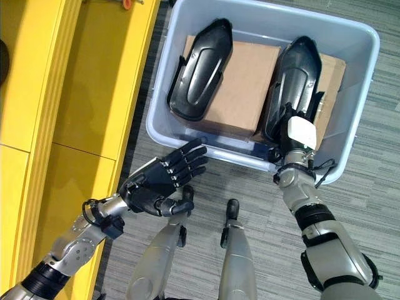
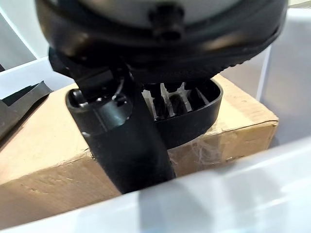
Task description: Move parts from the plastic box to the shelf.
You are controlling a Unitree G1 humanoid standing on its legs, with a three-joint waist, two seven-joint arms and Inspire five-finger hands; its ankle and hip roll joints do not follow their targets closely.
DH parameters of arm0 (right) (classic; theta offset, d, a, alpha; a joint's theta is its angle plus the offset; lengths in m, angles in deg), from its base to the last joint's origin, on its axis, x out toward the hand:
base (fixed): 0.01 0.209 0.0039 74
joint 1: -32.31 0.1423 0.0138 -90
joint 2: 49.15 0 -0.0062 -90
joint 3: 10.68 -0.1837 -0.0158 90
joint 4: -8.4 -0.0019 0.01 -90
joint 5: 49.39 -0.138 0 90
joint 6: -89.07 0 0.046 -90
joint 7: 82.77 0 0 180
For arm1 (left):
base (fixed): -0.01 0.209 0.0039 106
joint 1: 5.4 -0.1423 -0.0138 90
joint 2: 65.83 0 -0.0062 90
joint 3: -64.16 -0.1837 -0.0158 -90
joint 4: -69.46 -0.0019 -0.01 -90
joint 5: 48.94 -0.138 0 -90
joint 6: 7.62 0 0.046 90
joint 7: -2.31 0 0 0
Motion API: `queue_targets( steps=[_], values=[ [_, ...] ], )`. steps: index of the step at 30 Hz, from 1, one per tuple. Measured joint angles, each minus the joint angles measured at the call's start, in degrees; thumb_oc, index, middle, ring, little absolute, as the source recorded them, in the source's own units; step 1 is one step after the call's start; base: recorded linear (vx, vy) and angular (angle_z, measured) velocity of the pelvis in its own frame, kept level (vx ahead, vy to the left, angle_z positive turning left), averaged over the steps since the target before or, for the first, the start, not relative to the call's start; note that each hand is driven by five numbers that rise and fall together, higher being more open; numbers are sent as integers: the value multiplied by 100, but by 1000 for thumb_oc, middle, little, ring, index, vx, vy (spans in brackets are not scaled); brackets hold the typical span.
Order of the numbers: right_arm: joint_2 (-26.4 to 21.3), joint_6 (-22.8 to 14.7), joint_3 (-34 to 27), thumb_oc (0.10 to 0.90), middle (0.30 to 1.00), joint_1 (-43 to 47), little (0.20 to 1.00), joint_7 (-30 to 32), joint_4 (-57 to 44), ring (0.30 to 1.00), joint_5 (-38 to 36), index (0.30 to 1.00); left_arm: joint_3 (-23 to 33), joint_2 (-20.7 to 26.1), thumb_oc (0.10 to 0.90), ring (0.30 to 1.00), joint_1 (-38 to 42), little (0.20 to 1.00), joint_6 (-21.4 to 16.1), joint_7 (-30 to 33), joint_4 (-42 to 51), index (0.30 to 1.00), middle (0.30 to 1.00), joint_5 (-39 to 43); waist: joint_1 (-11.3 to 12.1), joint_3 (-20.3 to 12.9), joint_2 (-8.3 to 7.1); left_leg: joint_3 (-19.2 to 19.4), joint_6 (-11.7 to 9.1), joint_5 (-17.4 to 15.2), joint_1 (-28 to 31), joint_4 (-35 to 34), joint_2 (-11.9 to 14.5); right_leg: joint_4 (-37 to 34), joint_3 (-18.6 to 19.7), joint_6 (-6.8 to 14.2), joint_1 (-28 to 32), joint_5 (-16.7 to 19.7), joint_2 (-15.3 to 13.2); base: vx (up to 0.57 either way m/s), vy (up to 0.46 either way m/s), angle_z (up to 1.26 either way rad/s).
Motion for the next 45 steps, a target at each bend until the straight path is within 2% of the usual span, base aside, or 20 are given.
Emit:
queue_targets(
  steps=[3,4,5,6,10,15,17,20,21,24,26,37,39,42,45],
  values=[
    [-14,31,39,900,1000,149,1000,77,28,1000,117,1000,-66,-127,900,1000,73,1000,-3,6,-6,1000,1000,0,13,0,27,34,-18,25,-155,17,-22,194,43,-5,-260,-57,-28,0,0,0],
    [-4,51,63,465,391,226,391,99,82,391,153,391,-88,-127,900,1000,94,1000,-3,6,-6,1000,1000,-1,14,-2,32,35,-12,39,-218,37,-24,246,45,-10,-331,-67,-31,0,0,0],
    [7,63,120,465,391,295,391,125,174,391,158,391,-103,-132,900,1000,107,1000,-3,9,-25,1000,1000,-7,5,-3,33,38,-20,45,-260,49,-25,287,51,-14,-387,-76,-31,0,0,0],
    [13,72,189,400,300,378,300,140,257,300,158,300,-125,-141,900,1000,130,1000,-3,12,-49,1000,1000,-10,-3,-3,34,41,-23,45,-308,85,-30,367,53,-20,-456,-102,-40,0,0,0],
    [-18,68,265,400,300,617,300,191,480,300,433,300,-140,-142,900,1000,141,1000,-3,14,-113,1000,1000,-14,-2,-7,41,30,-100,56,-382,132,-22,534,51,-74,-604,-156,-40,0,0,0],
    [-145,122,607,400,300,1123,300,505,955,300,1274,300,-255,-150,900,1000,137,1000,-126,14,-159,1000,1000,-69,14,-70,140,-27,-130,76,-580,191,-7,724,0,-119,-847,-197,-41,-35,-6,6],
    [-237,398,882,400,300,1136,300,552,971,300,1735,300,-416,-148,900,1000,131,1000,-183,15,-209,1000,1000,-275,21,-145,256,-21,-130,76,-705,200,11,757,-70,-151,-974,-204,-75,-17,37,7],
    [-190,637,1055,400,300,1073,300,804,967,300,2266,300,-528,-141,900,1000,-131,1000,-257,73,-267,1000,1000,-337,39,-195,333,76,-130,76,-734,193,6,833,-98,-150,-1098,-188,-166,-11,64,-13],
    [-186,737,1101,400,300,998,300,924,968,300,2439,300,-557,-165,900,1000,-245,1000,-307,156,-267,1000,1000,-336,40,-253,419,69,-130,76,-734,186,-4,839,-111,-149,-1099,-188,-172,-27,58,0],
    [-159,784,1100,400,300,810,300,1359,1118,300,2459,300,-512,-291,900,1000,-433,1000,-570,185,-269,1000,1000,-229,113,-414,654,62,-127,78,-723,133,-11,837,-147,-155,-1092,-192,-197,-23,22,7],
    [-162,757,1100,400,300,704,300,1508,1160,300,2491,300,-390,-362,900,1000,-484,1000,-662,145,-266,1000,1000,-225,151,-477,743,64,-124,164,-650,86,-12,843,-152,-166,-1037,-188,-204,-13,-15,0],
    [-401,533,1111,400,300,-108,300,1708,795,300,2515,300,31,-327,900,1000,-673,1000,-559,-265,-226,1000,1000,-226,158,-470,731,50,-95,239,119,-156,55,514,-253,-140,-182,-195,-130,-8,-54,1],
    [-438,352,1100,400,300,-448,300,1701,614,300,2516,300,274,-252,900,1000,-708,1000,-448,-476,-159,1000,1000,-109,107,-417,647,63,-93,177,658,-349,111,181,-263,-104,404,-165,-62,38,-67,-8],
    [-540,273,1046,400,300,-608,300,1745,224,300,2516,300,449,-184,900,1000,-744,1000,-356,-564,-69,1000,1000,146,-1,-352,561,75,-88,189,834,-423,140,2,-248,-87,621,-79,-14,54,-42,-8],
    [-581,135,929,400,300,-926,300,1787,-484,300,2527,300,511,-70,900,1000,-700,1000,-248,-626,-24,1000,1000,232,-145,-219,338,73,-92,88,1237,-457,207,-348,-247,-85,1152,-2,76,131,-67,-10]
  ],
)
